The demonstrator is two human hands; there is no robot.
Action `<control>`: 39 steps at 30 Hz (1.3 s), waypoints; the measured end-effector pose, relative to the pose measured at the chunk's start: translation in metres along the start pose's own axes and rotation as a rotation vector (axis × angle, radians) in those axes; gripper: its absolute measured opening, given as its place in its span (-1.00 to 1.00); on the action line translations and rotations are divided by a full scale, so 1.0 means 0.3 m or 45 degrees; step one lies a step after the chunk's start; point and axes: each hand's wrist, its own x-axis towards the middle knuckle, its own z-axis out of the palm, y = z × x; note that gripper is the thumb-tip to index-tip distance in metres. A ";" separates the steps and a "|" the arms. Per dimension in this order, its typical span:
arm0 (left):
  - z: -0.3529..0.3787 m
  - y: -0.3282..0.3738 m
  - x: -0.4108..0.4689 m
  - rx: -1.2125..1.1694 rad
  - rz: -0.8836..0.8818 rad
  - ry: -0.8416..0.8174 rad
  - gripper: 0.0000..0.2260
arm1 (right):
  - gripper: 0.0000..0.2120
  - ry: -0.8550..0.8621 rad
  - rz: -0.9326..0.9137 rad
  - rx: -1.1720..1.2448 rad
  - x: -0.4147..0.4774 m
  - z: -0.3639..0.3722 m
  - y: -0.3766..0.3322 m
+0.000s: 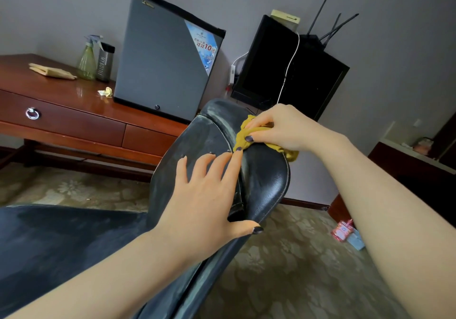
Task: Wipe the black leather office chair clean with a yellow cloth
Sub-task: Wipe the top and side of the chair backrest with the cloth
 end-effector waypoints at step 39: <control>-0.039 0.092 -0.037 -0.137 0.197 0.164 -0.43 | -0.58 0.397 -0.291 -0.571 -0.462 0.020 -0.014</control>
